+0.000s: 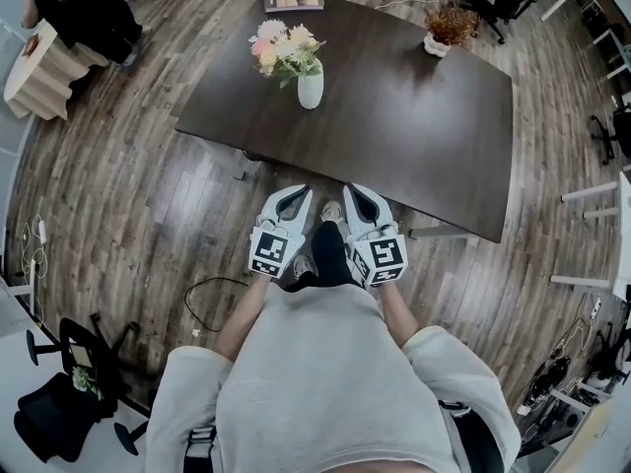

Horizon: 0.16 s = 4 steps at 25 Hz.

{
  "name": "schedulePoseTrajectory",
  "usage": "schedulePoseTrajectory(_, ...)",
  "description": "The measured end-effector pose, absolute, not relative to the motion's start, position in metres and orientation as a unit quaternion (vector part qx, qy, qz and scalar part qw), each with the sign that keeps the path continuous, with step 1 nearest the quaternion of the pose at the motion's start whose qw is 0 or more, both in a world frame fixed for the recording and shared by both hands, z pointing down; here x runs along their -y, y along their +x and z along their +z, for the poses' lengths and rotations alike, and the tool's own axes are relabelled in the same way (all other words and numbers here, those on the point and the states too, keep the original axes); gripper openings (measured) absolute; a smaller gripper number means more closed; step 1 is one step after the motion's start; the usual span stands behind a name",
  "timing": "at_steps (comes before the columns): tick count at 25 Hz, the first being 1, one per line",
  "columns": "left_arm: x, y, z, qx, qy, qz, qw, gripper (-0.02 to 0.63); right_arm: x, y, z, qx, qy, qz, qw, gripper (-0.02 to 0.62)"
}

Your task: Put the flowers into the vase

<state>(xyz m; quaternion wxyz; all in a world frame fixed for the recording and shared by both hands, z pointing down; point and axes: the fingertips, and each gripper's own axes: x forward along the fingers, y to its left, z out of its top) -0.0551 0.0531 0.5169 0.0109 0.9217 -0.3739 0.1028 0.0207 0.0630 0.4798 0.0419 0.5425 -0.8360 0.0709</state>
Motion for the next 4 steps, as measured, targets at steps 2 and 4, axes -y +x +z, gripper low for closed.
schedulePoseTrajectory(2,-0.0525,-0.0547,0.5183,0.373,0.922,0.104,0.012,0.011,-0.0631,0.0213,0.4809,0.835,0.543,0.073,0.043,-0.005)
schedulePoseTrajectory(4,-0.0510,-0.0550,0.5188,0.372,0.922,0.105,0.012,0.011,-0.0627,0.0212,0.4820,0.834,0.544,0.074,0.044,-0.005)
